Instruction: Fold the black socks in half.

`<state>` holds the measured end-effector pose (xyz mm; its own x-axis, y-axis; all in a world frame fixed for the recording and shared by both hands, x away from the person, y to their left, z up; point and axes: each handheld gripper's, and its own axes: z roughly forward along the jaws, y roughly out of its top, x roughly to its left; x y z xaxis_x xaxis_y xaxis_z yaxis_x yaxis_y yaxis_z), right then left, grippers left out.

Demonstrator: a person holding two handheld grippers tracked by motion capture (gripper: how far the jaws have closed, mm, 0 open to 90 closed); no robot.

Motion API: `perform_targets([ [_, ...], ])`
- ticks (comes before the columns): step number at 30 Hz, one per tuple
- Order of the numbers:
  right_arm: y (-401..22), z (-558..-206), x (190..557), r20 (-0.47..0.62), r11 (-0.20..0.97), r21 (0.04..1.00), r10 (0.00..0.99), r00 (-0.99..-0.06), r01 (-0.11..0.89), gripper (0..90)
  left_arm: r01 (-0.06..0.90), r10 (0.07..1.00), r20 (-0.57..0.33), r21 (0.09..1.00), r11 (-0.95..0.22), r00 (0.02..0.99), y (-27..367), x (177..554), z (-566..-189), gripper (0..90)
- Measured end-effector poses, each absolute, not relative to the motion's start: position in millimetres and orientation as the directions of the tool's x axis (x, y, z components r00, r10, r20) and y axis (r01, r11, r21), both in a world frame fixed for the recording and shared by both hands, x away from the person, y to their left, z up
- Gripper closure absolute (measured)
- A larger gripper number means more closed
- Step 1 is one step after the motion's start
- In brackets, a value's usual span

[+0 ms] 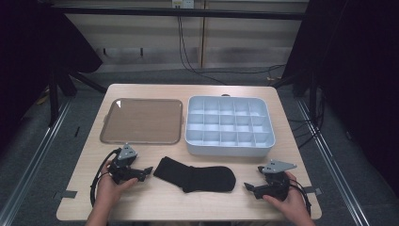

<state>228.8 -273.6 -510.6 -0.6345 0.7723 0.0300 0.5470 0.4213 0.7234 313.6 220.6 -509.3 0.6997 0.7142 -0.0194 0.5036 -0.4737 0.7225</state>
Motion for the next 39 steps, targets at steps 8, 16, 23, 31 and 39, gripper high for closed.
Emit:
perform_targets([
  [8, -274, -511, 229, 0.031, 0.421, 0.723, 0.772, -0.635, 0.547, 14.2, 0.502, 0.711, -0.018, 0.721, -0.477, 0.703, 221, 314, -509, 13.7],
  [16, -274, -511, 229, 0.032, 0.421, 0.722, 0.772, -0.635, 0.548, 14.1, 0.501, 0.705, -0.020, 0.718, -0.484, 0.709, 219, 314, -510, 10.9],
  [23, -274, -510, 230, 0.029, 0.421, 0.725, 0.772, -0.635, 0.545, 15.3, 0.517, 0.712, -0.024, 0.705, -0.486, 0.702, 217, 314, -508, 11.0],
  [31, -273, -507, 228, 0.036, 0.433, 0.726, 0.752, -0.658, 0.534, 36.7, 0.603, 0.745, -0.083, 0.649, -0.464, 0.662, 210, 311, -496, 24.7],
  [39, -261, -505, 226, 0.081, 0.435, 0.730, 0.711, -0.698, 0.527, 43.8, 0.632, 0.768, -0.155, 0.678, -0.375, 0.621, 207, 307, -480, 36.7],
])
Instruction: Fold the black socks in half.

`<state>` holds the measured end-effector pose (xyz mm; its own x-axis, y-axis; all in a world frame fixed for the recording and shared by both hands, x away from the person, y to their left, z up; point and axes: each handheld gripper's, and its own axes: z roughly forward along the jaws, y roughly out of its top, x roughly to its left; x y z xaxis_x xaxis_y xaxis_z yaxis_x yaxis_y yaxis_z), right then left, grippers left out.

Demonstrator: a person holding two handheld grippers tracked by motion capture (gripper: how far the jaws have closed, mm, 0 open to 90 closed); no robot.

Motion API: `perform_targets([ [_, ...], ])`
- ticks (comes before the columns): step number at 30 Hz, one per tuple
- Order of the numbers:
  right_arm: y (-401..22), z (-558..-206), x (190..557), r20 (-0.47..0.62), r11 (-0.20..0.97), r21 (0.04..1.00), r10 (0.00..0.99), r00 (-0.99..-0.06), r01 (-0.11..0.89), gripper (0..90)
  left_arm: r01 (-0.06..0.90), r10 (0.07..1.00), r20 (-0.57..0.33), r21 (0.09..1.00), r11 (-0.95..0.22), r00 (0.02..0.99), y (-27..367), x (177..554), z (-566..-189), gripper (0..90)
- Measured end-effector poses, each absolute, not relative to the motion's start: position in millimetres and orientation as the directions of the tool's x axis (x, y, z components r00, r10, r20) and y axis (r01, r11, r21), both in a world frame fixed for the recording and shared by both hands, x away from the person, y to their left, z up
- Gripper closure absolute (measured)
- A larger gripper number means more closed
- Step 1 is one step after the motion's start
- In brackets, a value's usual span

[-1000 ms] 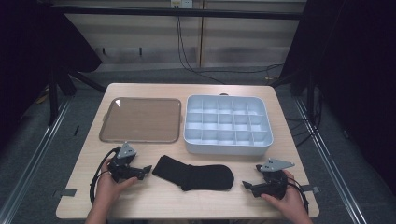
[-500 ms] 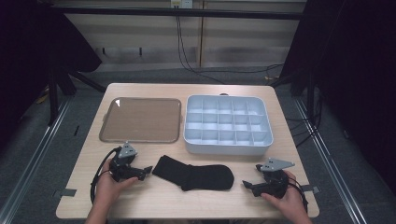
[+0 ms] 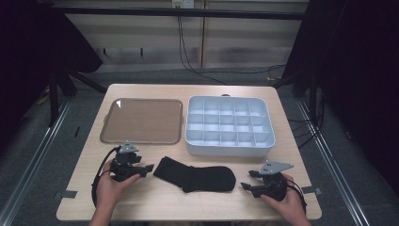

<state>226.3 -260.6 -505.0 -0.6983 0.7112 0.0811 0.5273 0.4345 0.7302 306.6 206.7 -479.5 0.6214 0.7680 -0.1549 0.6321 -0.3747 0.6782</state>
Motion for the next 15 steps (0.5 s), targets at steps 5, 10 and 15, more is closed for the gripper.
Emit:
perform_targets([
  [5, -257, -504, 226, 0.077, 0.441, 0.727, 0.709, -0.701, 0.526, 54.3, 0.650, 0.761, -0.180, 0.660, -0.377, 0.624, 199, 305, -475, 42.3],
  [10, -255, -503, 226, 0.081, 0.448, 0.725, 0.698, -0.711, 0.523, 63.2, 0.671, 0.746, -0.223, 0.641, -0.372, 0.627, 189, 305, -473, 45.8],
  [15, -250, -502, 226, 0.056, 0.477, 0.720, 0.684, -0.727, 0.504, 66.4, 0.691, 0.755, -0.207, 0.599, -0.406, 0.623, 177, 309, -470, 46.9],
])
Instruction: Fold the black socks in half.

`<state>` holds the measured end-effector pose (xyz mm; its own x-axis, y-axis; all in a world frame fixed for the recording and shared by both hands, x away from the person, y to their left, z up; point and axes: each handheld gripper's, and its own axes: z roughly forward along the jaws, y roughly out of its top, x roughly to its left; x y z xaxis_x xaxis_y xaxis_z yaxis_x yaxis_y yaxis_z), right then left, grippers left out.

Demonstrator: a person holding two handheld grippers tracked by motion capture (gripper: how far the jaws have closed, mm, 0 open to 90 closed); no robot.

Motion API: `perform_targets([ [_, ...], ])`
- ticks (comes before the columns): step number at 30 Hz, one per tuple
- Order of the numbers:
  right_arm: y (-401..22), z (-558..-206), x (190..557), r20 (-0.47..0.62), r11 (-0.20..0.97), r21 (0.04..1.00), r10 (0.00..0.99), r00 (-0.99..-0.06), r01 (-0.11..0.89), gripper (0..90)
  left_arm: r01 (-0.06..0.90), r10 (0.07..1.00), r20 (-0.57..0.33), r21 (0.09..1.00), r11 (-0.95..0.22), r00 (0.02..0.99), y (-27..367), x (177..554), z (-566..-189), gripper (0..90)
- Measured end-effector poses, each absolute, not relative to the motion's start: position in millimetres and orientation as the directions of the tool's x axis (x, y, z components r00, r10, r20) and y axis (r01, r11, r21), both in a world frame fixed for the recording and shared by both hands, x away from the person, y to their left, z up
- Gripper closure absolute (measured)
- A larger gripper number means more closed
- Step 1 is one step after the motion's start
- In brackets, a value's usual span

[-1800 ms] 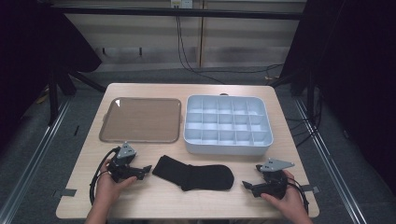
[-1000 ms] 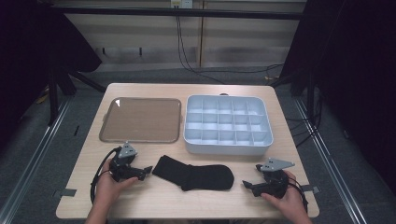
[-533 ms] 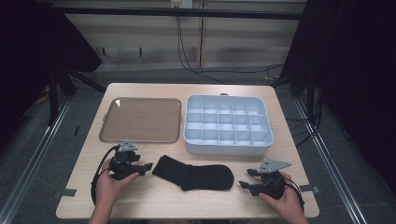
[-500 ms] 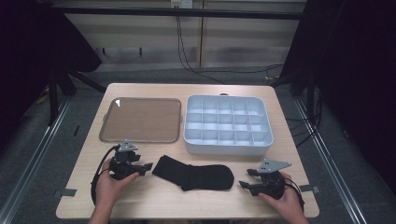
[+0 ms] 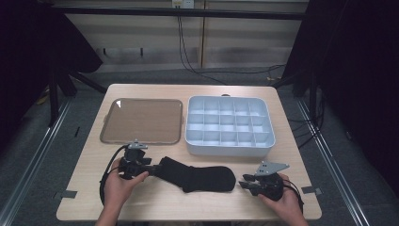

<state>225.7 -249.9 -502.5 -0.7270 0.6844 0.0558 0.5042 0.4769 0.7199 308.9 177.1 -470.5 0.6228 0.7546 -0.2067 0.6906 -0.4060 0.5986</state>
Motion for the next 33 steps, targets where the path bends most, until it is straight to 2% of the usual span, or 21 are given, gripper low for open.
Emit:
perform_targets([
  [9, -244, -503, 226, 0.051, 0.484, 0.724, 0.673, -0.738, 0.492, 68.6, 0.746, 0.779, -0.224, 0.525, -0.410, 0.586, 169, 314, -476, 53.0],
  [15, -242, -503, 225, 0.050, 0.493, 0.727, 0.657, -0.752, 0.478, 77.5, 0.767, 0.785, -0.235, 0.493, -0.411, 0.573, 166, 315, -479, 57.7],
  [18, -241, -504, 225, 0.052, 0.492, 0.731, 0.651, -0.757, 0.473, 82.9, 0.768, 0.775, -0.249, 0.482, -0.421, 0.581, 166, 315, -480, 63.2],
  [19, -240, -504, 225, 0.060, 0.487, 0.733, 0.649, -0.759, 0.475, 84.8, 0.771, 0.770, -0.265, 0.482, -0.416, 0.580, 165, 315, -481, 67.8],
  [24, -240, -504, 226, 0.059, 0.487, 0.733, 0.649, -0.758, 0.474, 85.3, 0.756, 0.760, -0.247, 0.487, -0.439, 0.601, 163, 314, -480, 73.3],
  [33, -237, -505, 225, 0.067, 0.483, 0.735, 0.646, -0.761, 0.476, 85.7, 0.769, 0.760, -0.281, 0.488, -0.412, 0.586, 165, 316, -477, 79.6],
])
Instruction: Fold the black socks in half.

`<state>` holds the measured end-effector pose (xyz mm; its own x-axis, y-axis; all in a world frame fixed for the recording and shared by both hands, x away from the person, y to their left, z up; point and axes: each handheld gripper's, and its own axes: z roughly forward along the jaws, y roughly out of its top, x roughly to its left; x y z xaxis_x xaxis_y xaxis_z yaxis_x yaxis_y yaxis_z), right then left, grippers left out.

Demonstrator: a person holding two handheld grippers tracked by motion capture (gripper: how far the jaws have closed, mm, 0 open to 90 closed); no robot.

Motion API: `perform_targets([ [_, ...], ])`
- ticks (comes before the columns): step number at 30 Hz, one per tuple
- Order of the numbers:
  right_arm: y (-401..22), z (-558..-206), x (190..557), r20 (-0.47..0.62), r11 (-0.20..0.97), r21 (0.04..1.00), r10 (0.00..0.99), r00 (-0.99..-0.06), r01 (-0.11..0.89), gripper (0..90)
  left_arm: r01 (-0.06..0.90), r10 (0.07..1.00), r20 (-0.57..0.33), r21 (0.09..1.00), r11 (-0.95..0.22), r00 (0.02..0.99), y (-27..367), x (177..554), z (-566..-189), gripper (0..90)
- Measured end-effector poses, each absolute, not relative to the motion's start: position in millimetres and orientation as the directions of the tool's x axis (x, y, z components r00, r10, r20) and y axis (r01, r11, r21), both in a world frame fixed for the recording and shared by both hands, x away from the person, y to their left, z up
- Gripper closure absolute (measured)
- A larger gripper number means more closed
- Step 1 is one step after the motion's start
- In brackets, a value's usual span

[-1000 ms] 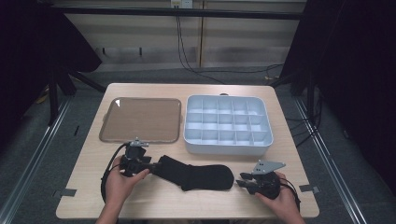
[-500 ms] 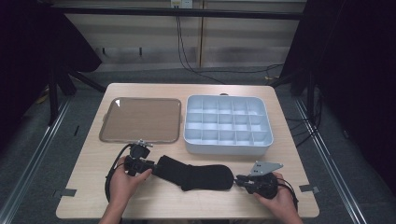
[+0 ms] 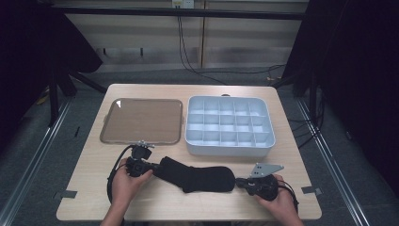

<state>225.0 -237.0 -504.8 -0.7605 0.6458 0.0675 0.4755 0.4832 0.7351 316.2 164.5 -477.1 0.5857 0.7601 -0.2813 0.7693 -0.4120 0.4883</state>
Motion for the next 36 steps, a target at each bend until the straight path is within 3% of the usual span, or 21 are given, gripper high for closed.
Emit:
perform_targets([
  [36, -235, -503, 226, 0.093, 0.475, 0.723, 0.652, -0.752, 0.502, 90.0, 0.756, 0.723, -0.322, 0.507, -0.414, 0.612, 158, 310, -436, 81.3],
])
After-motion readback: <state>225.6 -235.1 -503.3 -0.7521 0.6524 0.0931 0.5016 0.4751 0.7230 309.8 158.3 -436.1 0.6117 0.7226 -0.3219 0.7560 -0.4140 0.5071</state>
